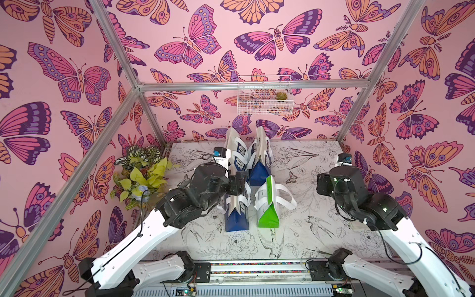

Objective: Open the takeout bag
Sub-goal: Pick up the takeout bag at the center of the board.

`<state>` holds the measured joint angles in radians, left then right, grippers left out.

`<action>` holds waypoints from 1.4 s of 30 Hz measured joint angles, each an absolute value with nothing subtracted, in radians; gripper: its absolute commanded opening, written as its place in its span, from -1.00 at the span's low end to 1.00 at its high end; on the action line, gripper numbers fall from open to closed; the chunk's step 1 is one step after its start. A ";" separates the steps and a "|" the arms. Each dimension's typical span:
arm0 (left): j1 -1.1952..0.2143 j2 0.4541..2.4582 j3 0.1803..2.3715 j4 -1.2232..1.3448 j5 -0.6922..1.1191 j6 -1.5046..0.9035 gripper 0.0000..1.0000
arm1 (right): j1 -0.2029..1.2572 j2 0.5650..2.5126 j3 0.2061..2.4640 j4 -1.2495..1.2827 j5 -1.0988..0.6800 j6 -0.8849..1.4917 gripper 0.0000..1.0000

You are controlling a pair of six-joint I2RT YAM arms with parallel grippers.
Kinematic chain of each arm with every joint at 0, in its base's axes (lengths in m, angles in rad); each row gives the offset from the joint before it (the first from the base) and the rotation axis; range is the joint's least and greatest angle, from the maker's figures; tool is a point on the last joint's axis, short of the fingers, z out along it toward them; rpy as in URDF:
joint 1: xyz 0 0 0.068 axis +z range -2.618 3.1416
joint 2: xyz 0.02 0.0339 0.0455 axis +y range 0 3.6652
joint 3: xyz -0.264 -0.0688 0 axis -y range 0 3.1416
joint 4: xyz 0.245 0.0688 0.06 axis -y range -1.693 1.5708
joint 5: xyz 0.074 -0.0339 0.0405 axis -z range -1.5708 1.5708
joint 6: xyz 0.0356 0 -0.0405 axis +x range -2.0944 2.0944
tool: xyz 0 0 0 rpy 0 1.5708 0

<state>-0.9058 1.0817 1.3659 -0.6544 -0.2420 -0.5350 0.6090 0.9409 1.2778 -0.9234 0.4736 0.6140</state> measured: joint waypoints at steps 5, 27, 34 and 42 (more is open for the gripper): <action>-0.916 1.152 1.378 -0.688 -0.178 -0.559 0.29 | 0.815 1.024 1.362 -0.938 0.427 0.636 -0.06; -0.786 1.261 1.386 -0.646 0.199 -0.755 0.26 | 1.121 1.309 1.480 -1.028 0.537 0.704 -0.03; -0.786 1.264 1.368 -0.624 0.218 -0.769 0.29 | 1.120 1.347 1.480 -1.000 0.520 0.707 -0.10; -0.786 1.324 1.343 -0.603 0.218 -0.780 0.28 | 1.080 1.363 1.476 -0.986 0.482 0.711 -0.67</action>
<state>-0.7856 1.3243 1.3430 -0.6033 0.2184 -0.7799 1.0798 1.3632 1.4761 -0.9863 0.4816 0.7109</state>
